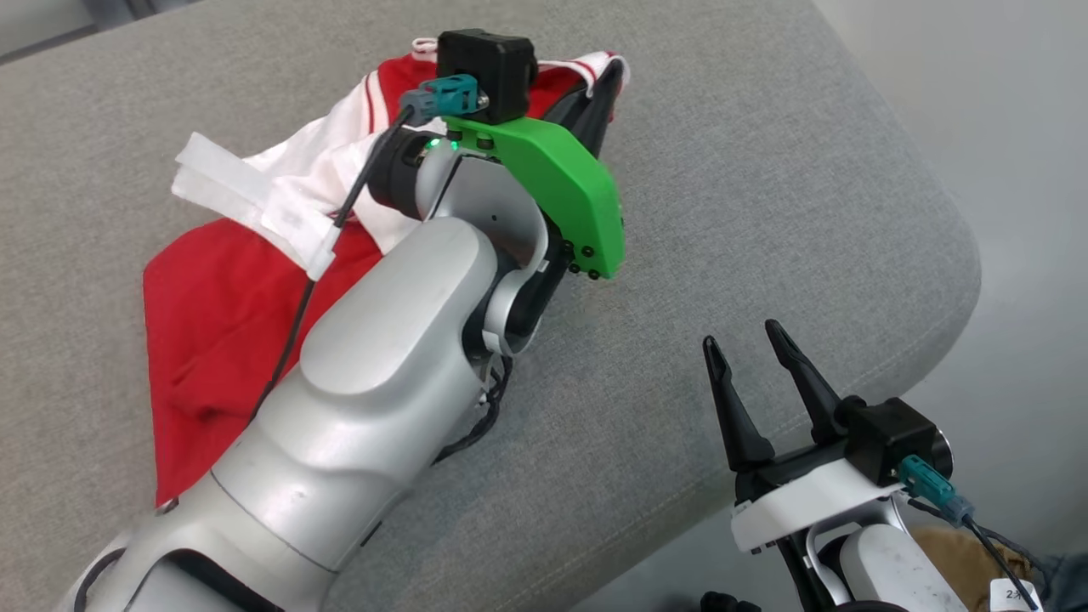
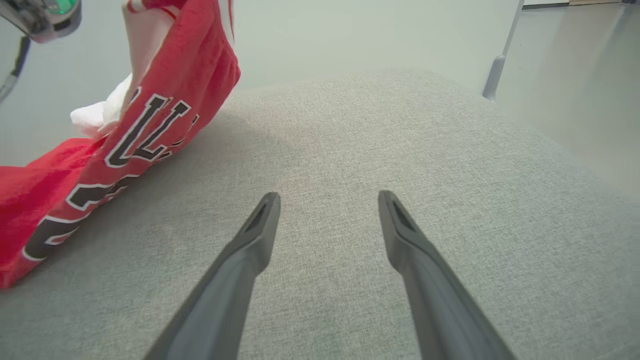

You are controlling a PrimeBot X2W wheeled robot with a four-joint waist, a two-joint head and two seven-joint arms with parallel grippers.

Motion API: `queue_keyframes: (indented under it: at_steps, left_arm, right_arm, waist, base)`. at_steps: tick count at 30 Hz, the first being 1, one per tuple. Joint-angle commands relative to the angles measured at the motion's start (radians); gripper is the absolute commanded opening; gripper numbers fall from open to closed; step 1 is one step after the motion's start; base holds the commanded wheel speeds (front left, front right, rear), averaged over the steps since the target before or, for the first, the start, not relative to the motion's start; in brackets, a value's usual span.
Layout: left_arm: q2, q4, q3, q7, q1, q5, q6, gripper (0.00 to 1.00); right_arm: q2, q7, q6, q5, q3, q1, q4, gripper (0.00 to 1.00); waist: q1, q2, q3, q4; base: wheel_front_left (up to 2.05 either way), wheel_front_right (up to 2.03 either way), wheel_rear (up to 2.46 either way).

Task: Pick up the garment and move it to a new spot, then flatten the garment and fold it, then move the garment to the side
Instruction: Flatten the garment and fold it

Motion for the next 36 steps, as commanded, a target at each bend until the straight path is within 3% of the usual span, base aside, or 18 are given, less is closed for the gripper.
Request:
queue_keyframes:
  at_steps: [1, 2, 8, 15, 18, 22, 28, 33, 36]
  left_arm:
    - [0.005, 0.006, -0.054, -0.057, -0.021, -0.054, 0.014, 0.38]
    - [0.005, 0.012, -0.083, -0.072, -0.019, -0.081, 0.013, 1.00]
    - [0.004, 0.074, -0.215, -0.070, 0.001, -0.140, -0.003, 1.00]
    - [0.012, 0.047, -0.319, -0.045, 0.010, -0.172, -0.081, 1.00]
    - [0.066, 0.019, -0.319, -0.076, 0.031, -0.151, -0.075, 1.00]
    - [0.168, -0.025, -0.290, -0.100, 0.068, -0.151, -0.037, 1.00]
    - [0.318, -0.004, -0.225, -0.011, 0.126, -0.248, -0.002, 1.00]
    - [0.357, 0.064, -0.134, 0.075, 0.137, -0.388, -0.010, 1.00]
    - [0.383, 0.107, -0.118, 0.104, 0.111, -0.406, -0.015, 1.00]
  right_arm:
    - [0.001, -0.003, -0.001, 0.010, 0.000, -0.018, 0.006, 1.00]
    - [0.001, -0.003, -0.001, 0.016, -0.004, -0.020, 0.011, 1.00]
    - [0.001, -0.003, -0.001, 0.010, -0.021, -0.024, 0.029, 1.00]
    - [0.000, -0.003, -0.001, -0.024, -0.060, -0.006, 0.047, 1.00]
    - [0.000, -0.003, -0.001, -0.050, -0.085, 0.007, 0.046, 1.00]
    - [-0.001, -0.003, -0.001, -0.085, -0.108, 0.028, 0.042, 1.00]
    - [-0.001, -0.003, -0.001, -0.129, -0.119, 0.037, 0.033, 1.00]
    - [0.000, -0.003, -0.001, -0.141, -0.109, 0.018, 0.026, 1.00]
    - [0.000, -0.003, -0.001, -0.143, -0.100, 0.017, 0.024, 1.00]
  waist:
    - [0.0000, 0.0000, 0.048, -0.039]
    - [0.0000, 0.0000, 0.052, -0.038]
    - [0.0000, 0.0000, 0.052, -0.010]
    - [0.0000, 0.0000, 0.019, 0.079]
    - [0.0000, 0.0000, -0.015, 0.119]
    - [0.0000, 0.0000, -0.051, 0.167]
    - [0.0000, 0.0000, -0.060, 0.216]
    - [0.0000, 0.0000, -0.039, 0.223]
    - [0.0000, 0.0000, -0.024, 0.220]
  base:
    - [0.00, 0.00, 0.00]
    - [0.00, 0.00, 0.00]
    - [0.00, 0.00, 0.00]
    - [0.00, 0.00, 0.00]
    - [0.00, 0.00, 0.00]
    - [0.00, 0.00, 0.00]
    - [0.00, 0.00, 0.00]
    - [0.00, 0.00, 0.00]
    - [0.00, 0.00, 0.00]
